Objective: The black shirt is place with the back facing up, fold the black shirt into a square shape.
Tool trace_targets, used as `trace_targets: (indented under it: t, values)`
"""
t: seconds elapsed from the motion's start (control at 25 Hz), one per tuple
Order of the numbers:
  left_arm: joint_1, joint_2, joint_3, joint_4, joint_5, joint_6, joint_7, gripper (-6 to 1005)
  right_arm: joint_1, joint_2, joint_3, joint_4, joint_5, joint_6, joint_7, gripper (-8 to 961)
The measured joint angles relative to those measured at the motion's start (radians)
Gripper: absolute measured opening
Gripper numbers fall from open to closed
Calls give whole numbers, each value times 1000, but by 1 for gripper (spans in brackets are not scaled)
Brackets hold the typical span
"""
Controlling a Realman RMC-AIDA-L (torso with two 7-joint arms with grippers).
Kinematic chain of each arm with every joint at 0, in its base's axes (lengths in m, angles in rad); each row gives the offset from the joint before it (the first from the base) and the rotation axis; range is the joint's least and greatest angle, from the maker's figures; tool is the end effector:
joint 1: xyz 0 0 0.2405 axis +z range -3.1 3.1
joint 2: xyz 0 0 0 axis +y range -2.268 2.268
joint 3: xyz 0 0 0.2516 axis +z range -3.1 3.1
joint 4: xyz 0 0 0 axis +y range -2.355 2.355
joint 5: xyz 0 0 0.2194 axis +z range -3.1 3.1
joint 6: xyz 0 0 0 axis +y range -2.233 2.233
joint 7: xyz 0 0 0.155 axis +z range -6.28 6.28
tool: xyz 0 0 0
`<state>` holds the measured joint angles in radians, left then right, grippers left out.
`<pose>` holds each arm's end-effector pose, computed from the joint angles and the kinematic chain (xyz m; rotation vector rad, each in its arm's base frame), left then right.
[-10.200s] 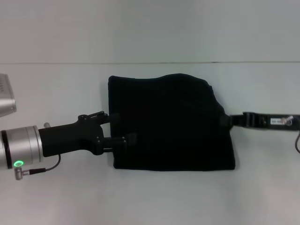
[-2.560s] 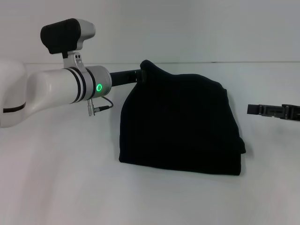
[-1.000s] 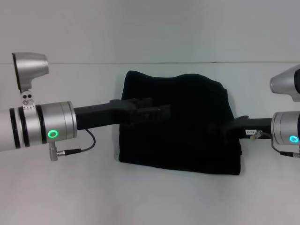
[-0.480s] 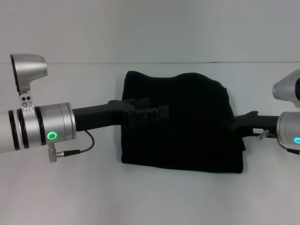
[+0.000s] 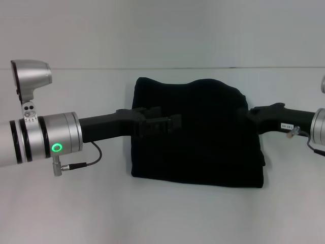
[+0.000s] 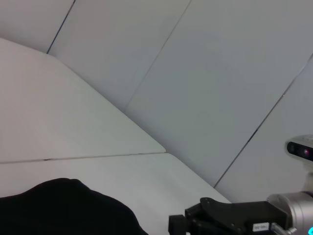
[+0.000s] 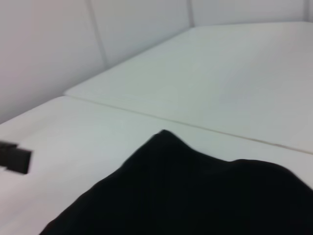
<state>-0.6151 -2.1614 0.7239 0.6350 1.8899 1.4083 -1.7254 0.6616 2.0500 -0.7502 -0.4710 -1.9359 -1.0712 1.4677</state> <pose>-0.2126 0.3697 -0.0388 -2.5750 -1.0717 -0.9178 0.2724 0.4077 -0.0248 -2.4280 0.8363 0.4906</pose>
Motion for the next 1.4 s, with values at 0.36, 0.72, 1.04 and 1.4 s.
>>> trace_targets:
  t: [0.36, 0.72, 1.04, 1.4]
  values:
    - [-8, 0, 0, -10, -7, -5, 12, 874, 77, 14, -46, 44, -12, 239, 60, 25]
    - [-5, 0, -3, -15, -8, -6, 12, 874, 118, 31, -185, 101, -12, 361, 107, 33]
    - [-7, 4, -12, -15, -3, -6, 11, 873, 101, 33, -212, 69, -7, 369, 126, 41]
    - [-15, 12, -14, 13, -7, 24, 12, 874, 17, 28, -186, -43, 158, 234, 31, 50]
